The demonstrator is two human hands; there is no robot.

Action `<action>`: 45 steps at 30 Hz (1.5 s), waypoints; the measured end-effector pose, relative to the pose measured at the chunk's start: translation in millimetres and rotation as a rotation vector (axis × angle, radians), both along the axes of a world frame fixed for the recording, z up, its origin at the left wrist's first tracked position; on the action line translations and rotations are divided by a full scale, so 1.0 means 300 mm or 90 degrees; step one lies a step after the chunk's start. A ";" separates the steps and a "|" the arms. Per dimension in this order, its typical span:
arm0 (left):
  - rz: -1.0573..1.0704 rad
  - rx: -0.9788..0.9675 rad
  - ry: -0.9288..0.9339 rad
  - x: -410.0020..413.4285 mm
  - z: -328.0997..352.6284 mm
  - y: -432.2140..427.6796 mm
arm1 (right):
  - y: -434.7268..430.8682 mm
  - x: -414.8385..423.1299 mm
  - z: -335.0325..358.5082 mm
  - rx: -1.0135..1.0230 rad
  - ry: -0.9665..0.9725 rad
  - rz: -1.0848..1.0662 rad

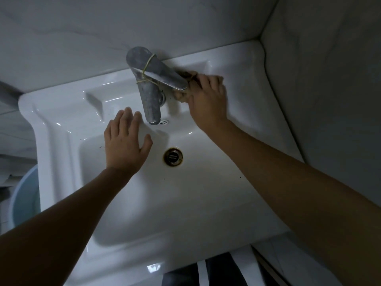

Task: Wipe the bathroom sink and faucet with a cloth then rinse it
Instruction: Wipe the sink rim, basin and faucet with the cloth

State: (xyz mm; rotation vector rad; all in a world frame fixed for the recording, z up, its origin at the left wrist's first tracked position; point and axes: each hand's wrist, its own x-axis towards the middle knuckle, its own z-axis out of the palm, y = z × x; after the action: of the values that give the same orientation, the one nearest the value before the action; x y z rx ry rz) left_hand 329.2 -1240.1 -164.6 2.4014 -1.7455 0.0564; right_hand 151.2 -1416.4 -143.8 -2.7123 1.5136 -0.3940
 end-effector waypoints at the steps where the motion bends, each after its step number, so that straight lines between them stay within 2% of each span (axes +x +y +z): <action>1: 0.000 -0.002 0.003 0.001 0.000 0.000 | 0.006 -0.008 -0.019 -0.027 0.019 0.000; 4: -0.006 -0.004 0.008 0.008 0.007 0.004 | -0.006 -0.042 -0.014 -0.067 0.057 0.011; 7: -0.008 0.003 0.019 0.015 0.014 0.006 | 0.011 -0.051 0.006 -0.022 0.076 0.002; 14: -0.013 0.006 0.041 0.018 0.017 0.006 | 0.013 -0.020 0.019 0.060 0.018 -0.020; 17: -0.017 0.012 0.031 0.020 0.011 0.009 | 0.010 0.013 0.012 0.056 0.004 -0.025; 21: -0.021 0.019 0.030 0.017 0.014 0.008 | 0.020 -0.043 0.012 0.045 0.002 0.008; 27: -0.024 0.031 0.040 0.025 0.027 0.010 | 0.067 -0.161 0.034 0.094 -0.030 0.005; 32: -0.021 0.034 0.031 0.027 0.019 0.014 | 0.013 -0.069 0.056 0.063 -0.108 -0.008; 38: -0.020 0.028 0.005 0.023 0.005 0.012 | 0.116 0.140 -0.030 0.061 -0.050 0.032; 41: -0.014 0.022 0.001 0.017 0.002 0.012 | 0.109 0.110 -0.039 0.045 -0.082 0.038; 45: -0.028 -0.002 -0.009 0.026 0.013 0.003 | 0.076 -0.011 -0.021 0.008 -0.046 0.111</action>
State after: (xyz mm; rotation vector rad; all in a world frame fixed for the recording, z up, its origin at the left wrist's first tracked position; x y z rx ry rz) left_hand 337.0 -1239.2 -160.5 2.3649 -1.8020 0.0709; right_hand 147.9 -1393.7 -149.9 -2.7590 1.2449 -0.4696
